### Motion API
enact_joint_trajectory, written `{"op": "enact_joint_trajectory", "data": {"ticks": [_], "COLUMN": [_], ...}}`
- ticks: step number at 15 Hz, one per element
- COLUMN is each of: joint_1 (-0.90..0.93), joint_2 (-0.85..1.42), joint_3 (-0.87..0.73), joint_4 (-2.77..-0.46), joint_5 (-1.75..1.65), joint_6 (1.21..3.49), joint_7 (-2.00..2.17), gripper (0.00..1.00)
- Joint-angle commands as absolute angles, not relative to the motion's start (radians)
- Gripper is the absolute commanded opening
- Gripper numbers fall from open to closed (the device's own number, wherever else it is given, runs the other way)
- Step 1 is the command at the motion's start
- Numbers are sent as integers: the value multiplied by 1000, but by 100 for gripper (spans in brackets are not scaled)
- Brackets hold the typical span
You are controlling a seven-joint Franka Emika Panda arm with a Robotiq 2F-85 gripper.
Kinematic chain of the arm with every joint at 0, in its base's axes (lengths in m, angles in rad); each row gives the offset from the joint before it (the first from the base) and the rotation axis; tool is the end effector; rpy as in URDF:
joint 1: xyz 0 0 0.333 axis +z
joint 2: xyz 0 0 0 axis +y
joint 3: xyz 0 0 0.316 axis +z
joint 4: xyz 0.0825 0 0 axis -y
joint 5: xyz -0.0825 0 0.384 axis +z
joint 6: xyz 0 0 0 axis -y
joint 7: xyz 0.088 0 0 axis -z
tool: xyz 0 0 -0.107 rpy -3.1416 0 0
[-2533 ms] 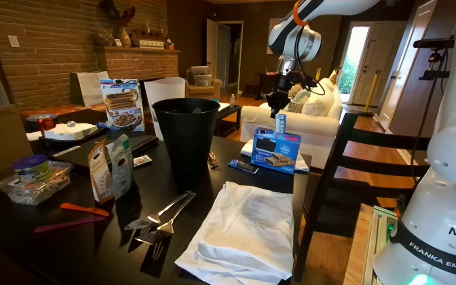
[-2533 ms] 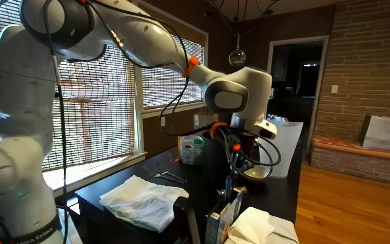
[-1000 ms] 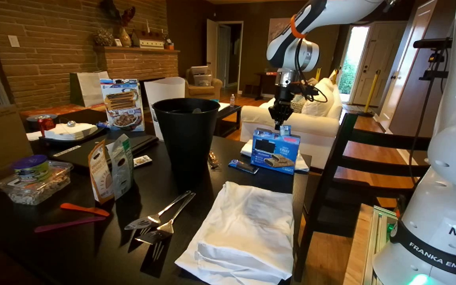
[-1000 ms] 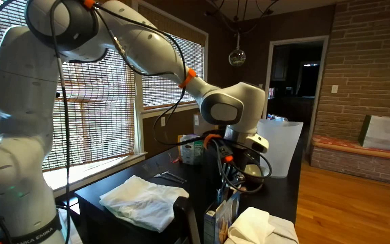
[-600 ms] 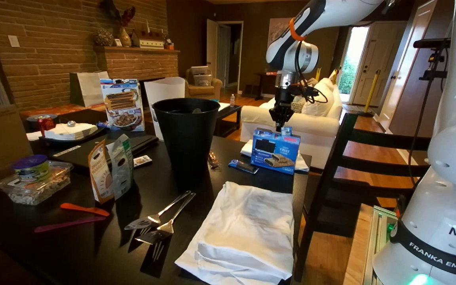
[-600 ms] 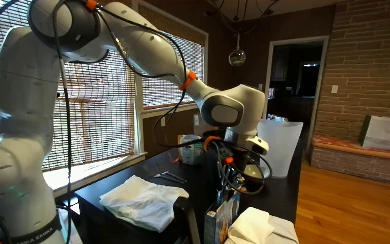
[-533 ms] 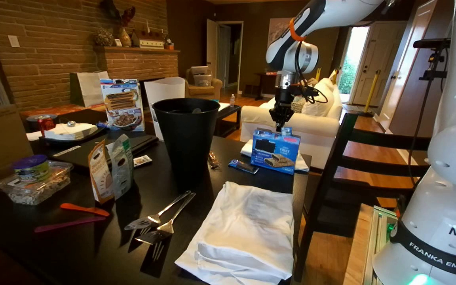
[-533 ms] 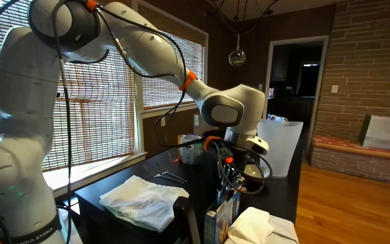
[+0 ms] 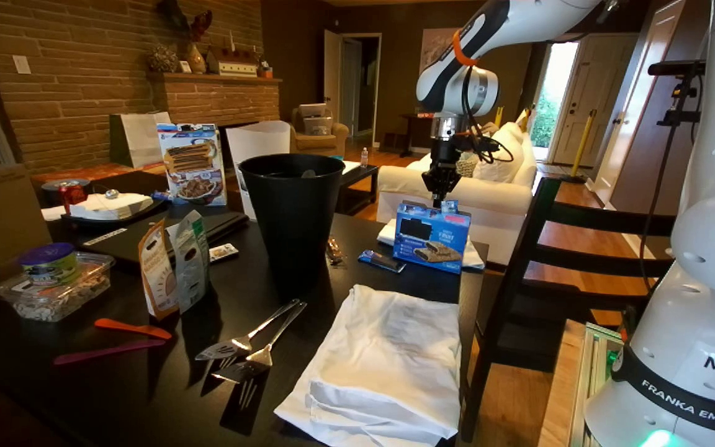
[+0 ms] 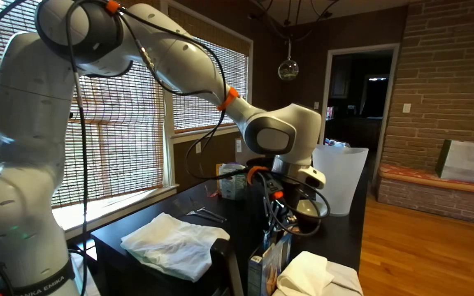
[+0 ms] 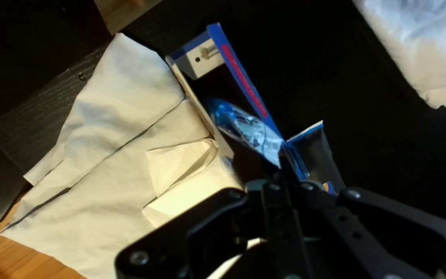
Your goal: Put the left packet in the blue box
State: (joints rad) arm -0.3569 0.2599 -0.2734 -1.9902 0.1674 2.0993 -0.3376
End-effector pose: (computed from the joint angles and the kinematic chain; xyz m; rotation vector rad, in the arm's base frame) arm 0.4783 -0.3333 0.3265 -2.9585 0.5743 0.1364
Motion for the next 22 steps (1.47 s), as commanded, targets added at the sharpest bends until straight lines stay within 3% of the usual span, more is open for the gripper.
{"op": "enact_joint_trajectory", "data": {"ticks": [1,6,7,9,11,14,19,21,22], "joint_1": [-355,-354,-354,-353,-350,-349,-348,-348,-348], "joint_2": [250,252,251,247,248,249,252,252,252], "joint_3": [-269,-268,-268,-265,-263,-262,-262,-261,-261], "joint_4": [-2012,-2020,-2020,-2019,-2018,-2018,-2015,-2014,-2014], "joint_5": [137,125,127,139,136,135,133,134,134], "joint_6": [2115,2115,2110,2098,2101,2103,2104,2103,2103], "joint_7": [-314,-314,-311,-306,-302,-295,-283,-281,-280], "gripper": [0,2,17,15,30,35,17,24,33]}}
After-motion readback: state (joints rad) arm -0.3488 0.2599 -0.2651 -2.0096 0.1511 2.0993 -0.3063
